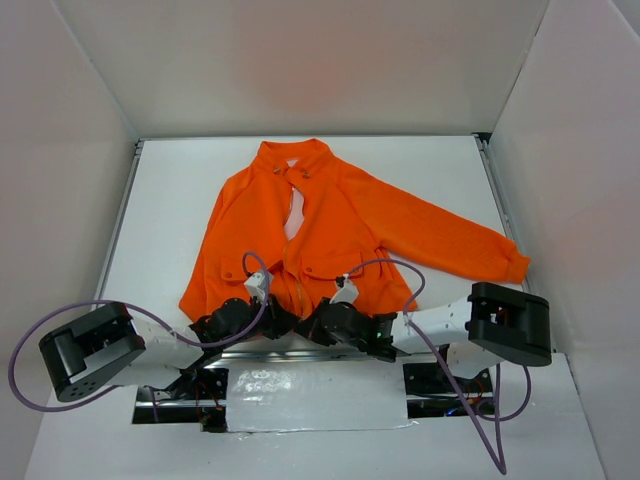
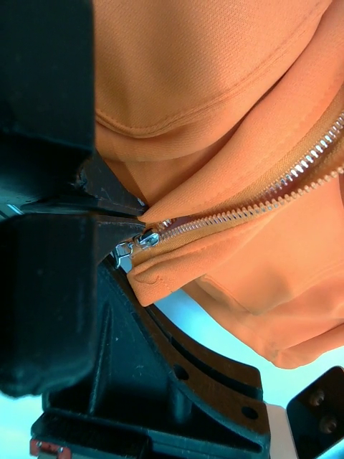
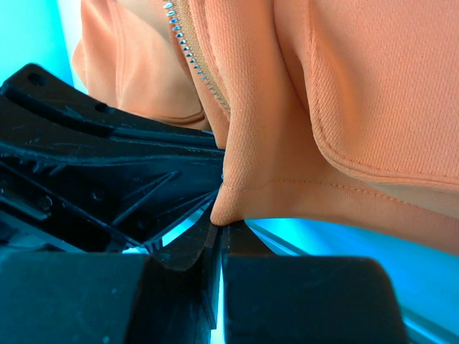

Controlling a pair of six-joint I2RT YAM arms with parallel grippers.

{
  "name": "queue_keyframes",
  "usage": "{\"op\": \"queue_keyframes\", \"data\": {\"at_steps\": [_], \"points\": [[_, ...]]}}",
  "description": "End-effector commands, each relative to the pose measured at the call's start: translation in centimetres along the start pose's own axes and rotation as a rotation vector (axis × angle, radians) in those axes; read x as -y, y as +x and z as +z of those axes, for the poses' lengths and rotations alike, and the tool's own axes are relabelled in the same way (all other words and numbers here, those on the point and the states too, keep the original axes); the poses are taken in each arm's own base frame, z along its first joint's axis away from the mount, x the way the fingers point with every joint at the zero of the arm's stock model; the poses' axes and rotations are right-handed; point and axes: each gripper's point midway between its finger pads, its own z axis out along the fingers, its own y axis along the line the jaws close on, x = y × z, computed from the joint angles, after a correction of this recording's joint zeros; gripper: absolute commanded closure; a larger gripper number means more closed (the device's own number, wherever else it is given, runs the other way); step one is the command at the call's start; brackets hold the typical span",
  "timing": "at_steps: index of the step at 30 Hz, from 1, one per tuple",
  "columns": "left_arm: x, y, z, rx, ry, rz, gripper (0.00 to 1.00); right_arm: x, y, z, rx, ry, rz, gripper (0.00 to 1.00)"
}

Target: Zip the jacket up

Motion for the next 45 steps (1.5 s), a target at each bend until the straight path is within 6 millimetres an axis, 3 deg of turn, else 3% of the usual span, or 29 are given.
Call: {"op": "queue_keyframes", "data": {"at_steps": [1,8,9,10,12,20,22,23,31,45], "points": [[-2.4,3.8,-2.7,-0.074,-0.007,0.019,1.00,-3.0,-0.8,0.2,0.012,-0.024,0.073,1.00],[-2.5,3.9,-2.7,-0.078,-0.013,0.019,1.00,-1.9,-1.5,-0.1,0.047,0.047,0.242,1.00],[-2.4,4.0,-2.7,-0.079,-0.010,0.020,1.00,-0.9,-1.4,-0.2,0.051,0.101,0.262,1.00],[-2.4,4.0,-2.7,-0.080,-0.010,0.022,1.00,-1.6,-1.8,-0.1,0.064,0.107,0.280,1.00],[-2.3,3.9,-2.6,-0.079,-0.006,0.022,1.00,-0.7,-1.7,-0.2,0.073,0.176,0.300,1.00],[-2.1,4.0,-2.6,-0.081,-0.002,0.026,1.00,-2.3,-2.2,-0.7,0.059,0.156,0.434,1.00],[-2.1,4.0,-2.6,-0.080,-0.001,0.028,1.00,-1.6,-2.0,-0.8,0.036,0.216,0.449,1.00],[-2.0,4.1,-2.6,-0.082,0.001,0.029,1.00,-2.0,-2.3,-0.7,0.041,0.209,0.457,1.00],[-1.6,4.0,-2.5,-0.081,0.015,0.035,1.00,1.0,-2.7,0.5,-0.024,0.285,0.576,1.00],[-0.3,4.0,-2.5,-0.084,0.080,0.065,1.00,0.8,-4.9,1.8,-0.018,0.253,0.621,1.00]]}}
